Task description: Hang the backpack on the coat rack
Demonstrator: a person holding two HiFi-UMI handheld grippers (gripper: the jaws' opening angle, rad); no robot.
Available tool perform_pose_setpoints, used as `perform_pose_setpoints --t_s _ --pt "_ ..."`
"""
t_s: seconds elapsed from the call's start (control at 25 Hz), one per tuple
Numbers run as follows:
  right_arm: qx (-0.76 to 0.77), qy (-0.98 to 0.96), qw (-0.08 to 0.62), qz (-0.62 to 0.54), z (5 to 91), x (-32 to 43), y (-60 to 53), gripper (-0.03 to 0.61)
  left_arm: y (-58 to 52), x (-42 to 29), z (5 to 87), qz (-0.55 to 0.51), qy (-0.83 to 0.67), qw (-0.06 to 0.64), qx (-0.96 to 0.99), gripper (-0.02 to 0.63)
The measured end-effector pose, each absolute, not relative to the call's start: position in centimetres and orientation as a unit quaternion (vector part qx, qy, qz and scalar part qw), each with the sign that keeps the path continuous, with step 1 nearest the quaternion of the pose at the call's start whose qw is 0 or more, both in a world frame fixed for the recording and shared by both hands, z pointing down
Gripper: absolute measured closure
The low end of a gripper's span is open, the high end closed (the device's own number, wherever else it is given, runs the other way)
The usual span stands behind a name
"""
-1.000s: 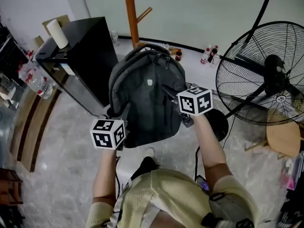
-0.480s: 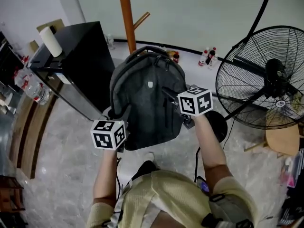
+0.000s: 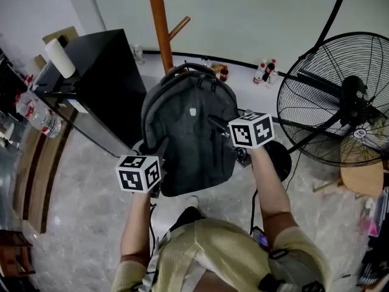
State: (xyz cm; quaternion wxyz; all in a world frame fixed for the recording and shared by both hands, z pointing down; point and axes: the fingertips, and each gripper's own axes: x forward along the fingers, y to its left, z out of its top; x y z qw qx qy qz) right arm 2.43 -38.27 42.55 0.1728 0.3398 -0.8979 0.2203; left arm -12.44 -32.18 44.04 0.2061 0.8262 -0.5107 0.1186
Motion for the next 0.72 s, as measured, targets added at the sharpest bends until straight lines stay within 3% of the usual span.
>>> perform_pose_setpoints --t_s 0.72 --pt "0.339 -0.893 0.185 0.232 44.7 1.9 -39.2 0.456 -33.3 -12.9 46.2 0.126 -0.507 0.220 0.824 0.502"
